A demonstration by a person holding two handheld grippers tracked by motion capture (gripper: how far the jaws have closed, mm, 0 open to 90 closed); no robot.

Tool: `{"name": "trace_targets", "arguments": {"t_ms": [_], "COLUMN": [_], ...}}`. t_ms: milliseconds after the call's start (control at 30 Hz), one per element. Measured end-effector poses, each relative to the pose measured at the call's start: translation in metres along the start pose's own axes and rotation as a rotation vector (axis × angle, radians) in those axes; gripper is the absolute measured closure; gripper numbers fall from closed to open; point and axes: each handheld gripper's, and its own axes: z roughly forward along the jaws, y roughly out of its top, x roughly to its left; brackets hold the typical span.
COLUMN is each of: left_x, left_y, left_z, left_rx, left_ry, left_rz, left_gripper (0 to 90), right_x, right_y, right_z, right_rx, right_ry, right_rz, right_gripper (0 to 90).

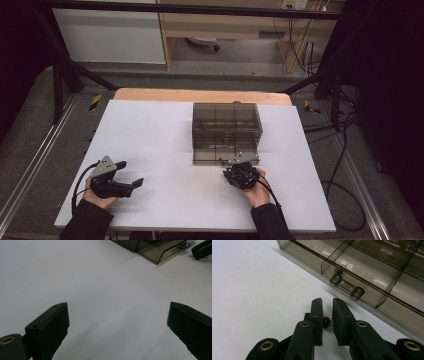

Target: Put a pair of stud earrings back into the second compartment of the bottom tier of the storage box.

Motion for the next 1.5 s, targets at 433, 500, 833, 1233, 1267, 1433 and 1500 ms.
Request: {"name": "trace_targets", "arguments": {"t_ms": [433, 500, 833, 1233, 1267, 1433, 1500], "left_x": [0.000, 0.000, 0.000, 0.000, 0.000, 0.000, 0.000], "left_y": [0.000, 0.000, 0.000, 0.000, 0.000, 0.000, 0.000], "left_z": [0.000, 0.000, 0.000, 0.000, 0.000, 0.000, 0.000], "left_rx": [0.000, 0.000, 0.000, -0.001, -0.001, -0.001, 0.000], "left_ry": [0.000, 0.000, 0.001, 0.001, 0.001, 0.001, 0.001], "left_rz": [0.000, 0.001, 0.000, 0.000, 0.000, 0.001, 0.000], "left_gripper": [4.2, 4.3, 4.2, 4.2, 4.2, 4.3, 4.3], "right_x": [-0.001, -0.002, -0.003, 0.000, 0.001, 0.001, 0.001], "right_y": [0.002, 0.001, 0.000, -0.006, -0.006, -0.006, -0.006], "right_z": [-0.005, -0.005, -0.015, -0.007, -0.007, -0.007, -0.008], "right_rx": [-0.009, -0.008, -0.038, 0.007, 0.009, 0.014, 0.015], "right_ry": [0.008, 0.004, -0.024, -0.062, -0.064, -0.075, -0.079], "right_rz": [0.006, 0.008, 0.064, 0.101, 0.095, 0.085, 0.081], "right_gripper": [84.9, 83.9, 57.6, 64.6, 65.9, 72.6, 75.4]}}
